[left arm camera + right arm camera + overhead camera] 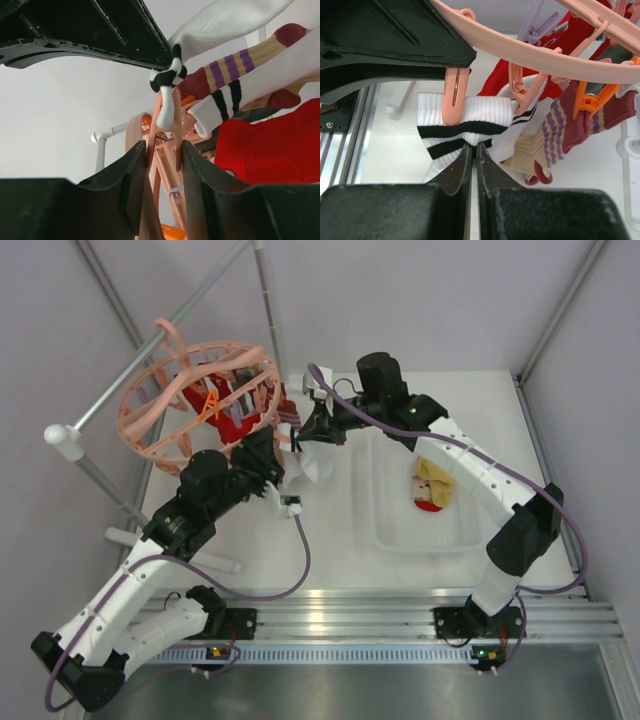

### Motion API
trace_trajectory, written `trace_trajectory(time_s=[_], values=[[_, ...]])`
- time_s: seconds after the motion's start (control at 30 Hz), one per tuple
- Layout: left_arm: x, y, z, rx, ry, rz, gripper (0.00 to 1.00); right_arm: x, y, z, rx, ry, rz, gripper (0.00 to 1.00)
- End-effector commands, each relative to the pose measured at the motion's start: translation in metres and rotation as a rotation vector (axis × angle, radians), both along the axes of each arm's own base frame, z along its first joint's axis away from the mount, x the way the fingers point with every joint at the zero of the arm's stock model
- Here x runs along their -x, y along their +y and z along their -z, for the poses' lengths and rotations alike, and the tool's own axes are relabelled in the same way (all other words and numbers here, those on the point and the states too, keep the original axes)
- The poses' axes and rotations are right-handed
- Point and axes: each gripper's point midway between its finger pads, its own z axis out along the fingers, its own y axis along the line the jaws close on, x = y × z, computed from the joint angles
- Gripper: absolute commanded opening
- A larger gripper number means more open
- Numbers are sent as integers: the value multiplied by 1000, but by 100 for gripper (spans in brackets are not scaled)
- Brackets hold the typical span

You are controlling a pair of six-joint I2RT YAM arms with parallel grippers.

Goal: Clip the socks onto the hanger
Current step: Clamp the sock onto the hanger.

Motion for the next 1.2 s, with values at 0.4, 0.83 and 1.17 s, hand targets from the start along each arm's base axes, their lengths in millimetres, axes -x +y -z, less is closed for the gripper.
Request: trace_trajectory(time_s=[0.4,0.83,1.17], values=[[29,-8,-26,165,42,98,72,-19,8,-15,-33,-63,40,0],[66,12,-33,305,177,90,69,-50,4,-33,-108,-32,142,0],[60,24,-23,356,202,6,60,-57,-1,-29,-106,-32,180,5]])
